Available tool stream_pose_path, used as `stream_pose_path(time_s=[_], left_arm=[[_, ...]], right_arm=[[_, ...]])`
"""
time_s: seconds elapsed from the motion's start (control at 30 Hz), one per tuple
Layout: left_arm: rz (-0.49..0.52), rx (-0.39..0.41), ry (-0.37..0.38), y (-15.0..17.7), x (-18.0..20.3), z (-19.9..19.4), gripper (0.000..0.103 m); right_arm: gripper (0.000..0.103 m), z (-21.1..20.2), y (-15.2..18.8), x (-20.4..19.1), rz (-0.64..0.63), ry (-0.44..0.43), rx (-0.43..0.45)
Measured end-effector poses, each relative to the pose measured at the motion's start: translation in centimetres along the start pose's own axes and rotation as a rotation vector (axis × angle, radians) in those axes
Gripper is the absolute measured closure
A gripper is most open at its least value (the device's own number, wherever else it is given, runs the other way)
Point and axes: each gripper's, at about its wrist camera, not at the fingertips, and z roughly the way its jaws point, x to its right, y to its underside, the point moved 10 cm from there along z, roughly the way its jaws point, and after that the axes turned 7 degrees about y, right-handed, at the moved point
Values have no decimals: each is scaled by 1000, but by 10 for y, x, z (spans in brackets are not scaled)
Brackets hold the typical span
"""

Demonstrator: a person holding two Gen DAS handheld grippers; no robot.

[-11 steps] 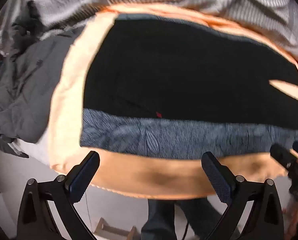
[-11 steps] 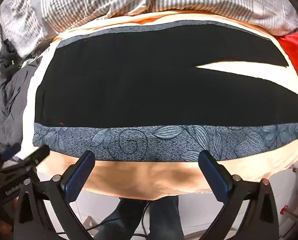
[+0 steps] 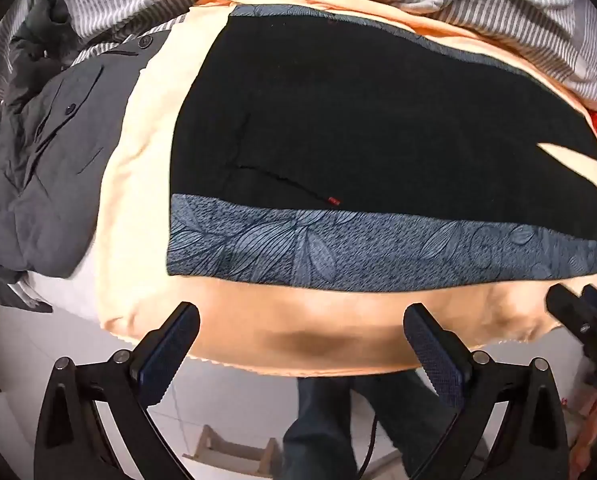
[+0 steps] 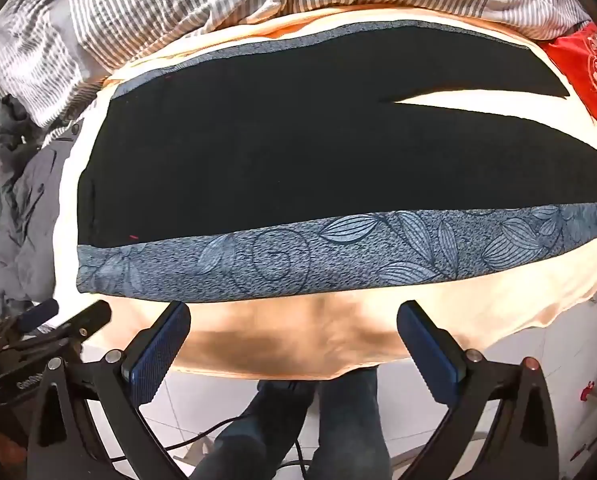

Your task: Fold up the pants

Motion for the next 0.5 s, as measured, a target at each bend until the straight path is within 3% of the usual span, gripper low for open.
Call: stream_pose_path(time_s=[0.13,0.27,0.43,0.5], left_arm=[[-25,-13,19,9,-1,-8,1],[38,-16,39,11,-7,-32,1],[65,-51,123,20,-8,-48,1],[84,-65,118,25,-5,-51,1]], right_arm=[[0,-12,-9,12,0,18,22],[0,-27,-10,16,-11,51,38],[0,-49,-6,14,-18,16,33],[0,-59,-4,13,-16,5,30]])
